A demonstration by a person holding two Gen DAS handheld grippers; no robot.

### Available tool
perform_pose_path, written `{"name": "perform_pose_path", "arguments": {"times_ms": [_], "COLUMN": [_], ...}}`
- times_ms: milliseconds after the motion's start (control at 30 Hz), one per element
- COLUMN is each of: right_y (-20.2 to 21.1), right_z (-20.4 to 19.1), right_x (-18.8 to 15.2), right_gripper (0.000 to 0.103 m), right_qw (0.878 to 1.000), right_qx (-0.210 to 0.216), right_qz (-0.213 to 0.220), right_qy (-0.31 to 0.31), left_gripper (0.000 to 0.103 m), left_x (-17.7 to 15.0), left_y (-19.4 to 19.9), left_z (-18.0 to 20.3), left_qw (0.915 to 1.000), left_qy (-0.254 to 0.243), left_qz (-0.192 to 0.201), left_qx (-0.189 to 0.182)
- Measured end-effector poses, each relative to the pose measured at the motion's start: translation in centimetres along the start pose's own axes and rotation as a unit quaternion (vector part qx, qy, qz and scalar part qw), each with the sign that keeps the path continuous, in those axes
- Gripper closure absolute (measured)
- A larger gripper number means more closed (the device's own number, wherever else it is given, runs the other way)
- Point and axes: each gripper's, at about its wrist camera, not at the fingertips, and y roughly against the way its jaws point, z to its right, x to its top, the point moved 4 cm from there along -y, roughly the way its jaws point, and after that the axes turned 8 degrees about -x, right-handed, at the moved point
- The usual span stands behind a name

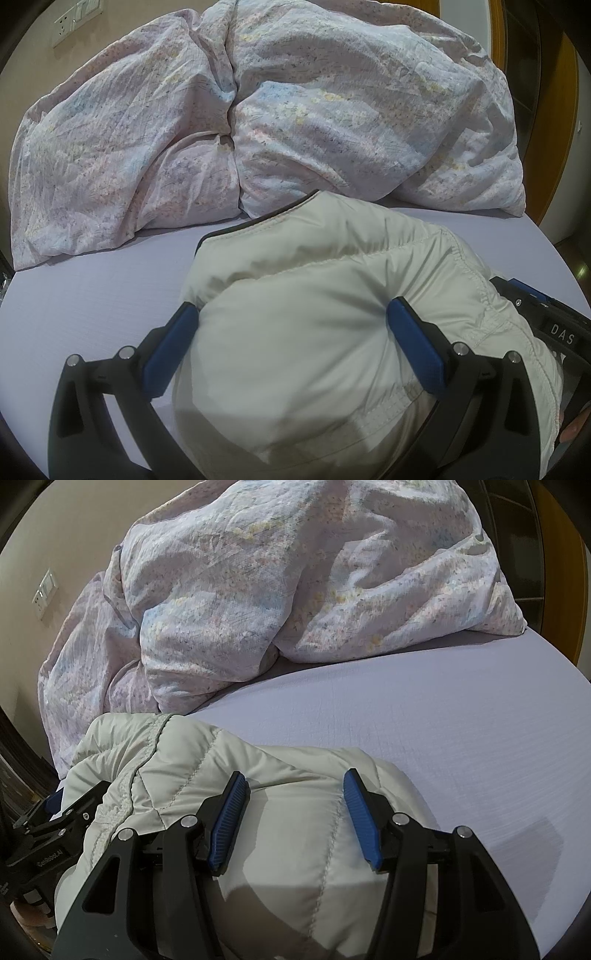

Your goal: Fold large clothes

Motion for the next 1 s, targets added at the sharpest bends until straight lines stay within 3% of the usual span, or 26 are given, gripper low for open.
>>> {"name": "perform_pose_path", "arguments": {"times_ms": [1000], "right_y": [0.1], "right_z": [0.27], "right_x": [0.03], "right_gripper": [0.046], "right_qw": [1.0], "right_qx": [0.0], "right_qz": [0.005], "right_qy": [-0.005], "left_gripper": [0.002], "left_x": [-0.22], "left_y": [0.13], "left_z": [0.09], "left_qw": [1.0], "left_qy": [-0.001], "left_qz": [0.003], "left_qx": [0.002]}}
